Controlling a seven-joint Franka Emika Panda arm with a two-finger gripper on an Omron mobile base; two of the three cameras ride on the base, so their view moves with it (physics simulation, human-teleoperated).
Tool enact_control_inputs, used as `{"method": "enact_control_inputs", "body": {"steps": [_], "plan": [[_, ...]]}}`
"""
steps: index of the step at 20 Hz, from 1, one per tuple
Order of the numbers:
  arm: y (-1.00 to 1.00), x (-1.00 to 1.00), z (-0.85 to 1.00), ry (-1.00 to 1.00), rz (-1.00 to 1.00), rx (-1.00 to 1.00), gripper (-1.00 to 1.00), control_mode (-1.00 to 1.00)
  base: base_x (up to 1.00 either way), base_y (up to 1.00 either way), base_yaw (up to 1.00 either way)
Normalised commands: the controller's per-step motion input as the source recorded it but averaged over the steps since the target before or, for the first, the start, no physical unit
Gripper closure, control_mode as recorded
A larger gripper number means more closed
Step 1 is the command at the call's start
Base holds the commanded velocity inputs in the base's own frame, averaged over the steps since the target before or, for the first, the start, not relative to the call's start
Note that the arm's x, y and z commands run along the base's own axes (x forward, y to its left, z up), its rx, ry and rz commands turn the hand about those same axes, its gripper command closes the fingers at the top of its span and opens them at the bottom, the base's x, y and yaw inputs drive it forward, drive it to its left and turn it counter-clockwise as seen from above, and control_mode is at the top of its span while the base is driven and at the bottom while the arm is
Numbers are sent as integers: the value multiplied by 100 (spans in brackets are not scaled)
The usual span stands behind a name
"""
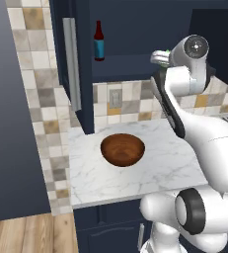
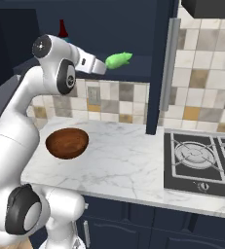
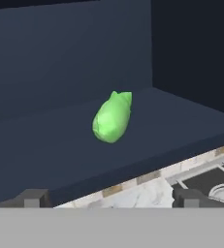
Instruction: Pick the corn from the cabinet and place it in the bowl. Then pick the bowl and place it in the sink. Then turn on the sink facuet.
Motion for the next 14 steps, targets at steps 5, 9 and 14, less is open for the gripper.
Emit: {"method": "enact_control_inputs", "body": {"steps": [5, 9, 14], "plan": [[-4, 66, -14, 0, 0, -1, -100, -100, 0, 0, 0], [-13, 67, -3, 0, 0, 0, -100, -100, 0, 0, 0], [-17, 54, -1, 2, 0, 0, -100, -100, 0, 0, 0]]}}
